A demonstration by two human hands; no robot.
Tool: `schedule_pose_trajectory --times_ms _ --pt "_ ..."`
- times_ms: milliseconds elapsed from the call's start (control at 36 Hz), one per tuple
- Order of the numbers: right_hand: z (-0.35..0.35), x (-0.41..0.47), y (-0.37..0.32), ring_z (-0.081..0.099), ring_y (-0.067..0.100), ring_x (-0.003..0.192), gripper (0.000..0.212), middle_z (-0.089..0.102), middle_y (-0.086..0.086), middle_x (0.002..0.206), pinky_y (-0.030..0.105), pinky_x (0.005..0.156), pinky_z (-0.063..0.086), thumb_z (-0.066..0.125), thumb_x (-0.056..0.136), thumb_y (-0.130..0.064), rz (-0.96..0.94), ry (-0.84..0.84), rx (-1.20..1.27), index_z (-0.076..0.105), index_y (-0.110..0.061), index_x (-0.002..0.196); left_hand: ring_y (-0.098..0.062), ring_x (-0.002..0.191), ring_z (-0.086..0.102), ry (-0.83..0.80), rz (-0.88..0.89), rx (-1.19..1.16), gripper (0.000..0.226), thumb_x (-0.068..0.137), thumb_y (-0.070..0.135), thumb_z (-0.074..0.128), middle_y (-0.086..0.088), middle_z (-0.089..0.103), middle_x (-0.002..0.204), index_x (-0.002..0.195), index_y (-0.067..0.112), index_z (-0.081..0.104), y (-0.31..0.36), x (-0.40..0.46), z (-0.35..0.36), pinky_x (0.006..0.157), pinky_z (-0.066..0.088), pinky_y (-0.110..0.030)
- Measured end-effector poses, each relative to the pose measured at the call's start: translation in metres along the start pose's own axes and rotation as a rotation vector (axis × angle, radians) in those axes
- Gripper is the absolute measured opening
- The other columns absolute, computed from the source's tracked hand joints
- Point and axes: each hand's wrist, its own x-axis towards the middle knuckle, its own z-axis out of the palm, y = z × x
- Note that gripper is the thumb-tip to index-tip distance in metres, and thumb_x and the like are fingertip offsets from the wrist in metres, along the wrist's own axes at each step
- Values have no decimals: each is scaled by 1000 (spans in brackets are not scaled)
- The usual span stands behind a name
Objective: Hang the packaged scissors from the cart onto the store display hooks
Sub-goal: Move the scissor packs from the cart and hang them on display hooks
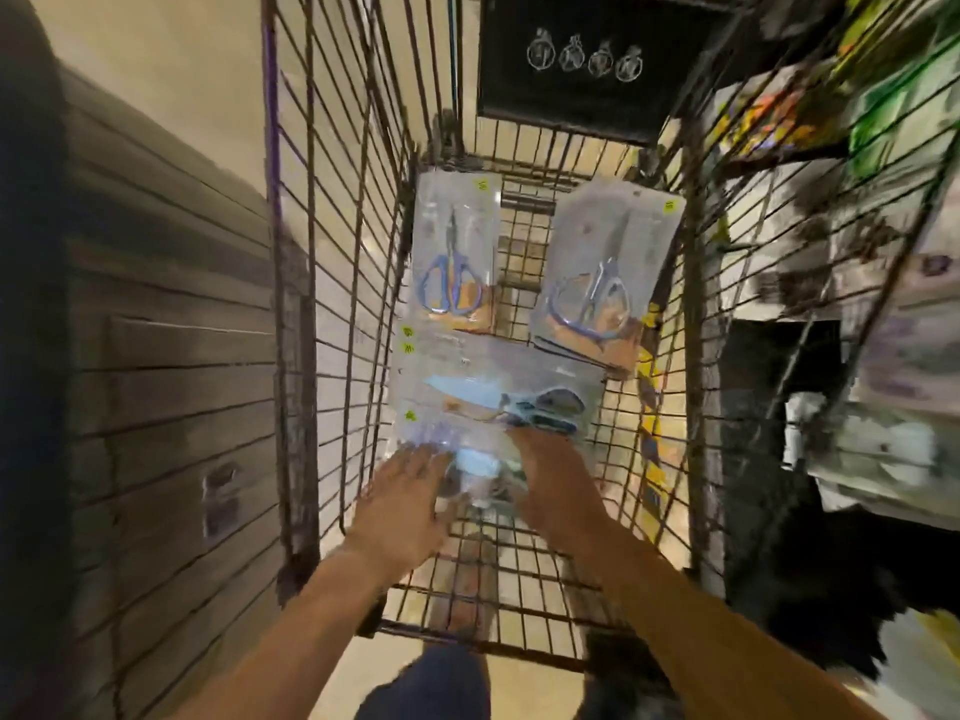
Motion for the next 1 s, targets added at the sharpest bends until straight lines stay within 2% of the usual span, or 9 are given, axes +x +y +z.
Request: schedule_pose_trajectory --times_ms 83,222,333,472,611,750,889,944,1000 --pt "22 6 16 55 22 123 81 57 1 139 36 99 51 80 76 -45 -30 49 -133 46 -25 146 -23 155 17 1 2 -34 98 74 68 0 -3 27 165 158 24 27 1 0 6 125 4 -30" --pt "26 0 23 52 29 122 102 55 9 136 40 99 50 91 57 -49 -36 101 -258 50 -14 143 -26 150 28 40 -1 -74 69 94 55 30 -4 38 159 153 21 38 -5 -3 18 124 15 -33" --pt "12 -1 11 42 22 128 73 47 3 138 38 104 47 82 75 -28 3 127 -106 49 -22 140 -31 142 41 83 0 -141 72 88 56 29 -7 49 150 145 18 50 -8 -12 20 120 28 -40" --pt "-4 2 3 58 16 116 40 51 -6 137 27 87 49 61 95 -25 -2 -98 25 53 -29 134 -20 146 34 48 -54 -227 76 84 65 24 4 39 157 149 29 42 -9 -14 19 120 31 -37" --pt "-13 2 -1 64 31 107 35 64 7 119 41 89 54 50 98 -9 -12 -263 -91 58 -21 130 -14 145 34 19 -58 -297 49 101 43 52 10 38 157 148 34 42 -8 -18 12 118 33 -34" --pt "-36 -12 1 65 29 105 48 66 6 119 39 87 54 48 99 -8 -12 -237 26 49 -28 142 -14 137 46 84 -50 -437 72 86 66 32 10 44 152 144 28 50 -4 -24 -4 112 42 -38" --pt "-55 -33 -1 57 9 118 56 54 -11 138 11 89 42 43 106 -11 6 -55 376 33 -44 150 -10 128 51 328 -44 -640 47 98 28 62 10 49 143 144 24 52 3 -24 -21 112 43 -40" --pt "-61 -36 -5 59 -3 103 47 54 -22 128 2 75 41 43 108 -22 36 20 514 30 -57 137 -11 128 56 324 -74 -770 49 99 32 64 12 54 141 145 37 48 8 -22 -28 110 46 -42" --pt "-67 -38 -13 56 -16 103 44 51 -39 118 7 80 45 45 107 -27 91 44 681 33 -66 124 -3 116 63 294 -116 -970 52 97 33 66 22 61 128 137 56 43 16 -21 -37 97 55 -29"
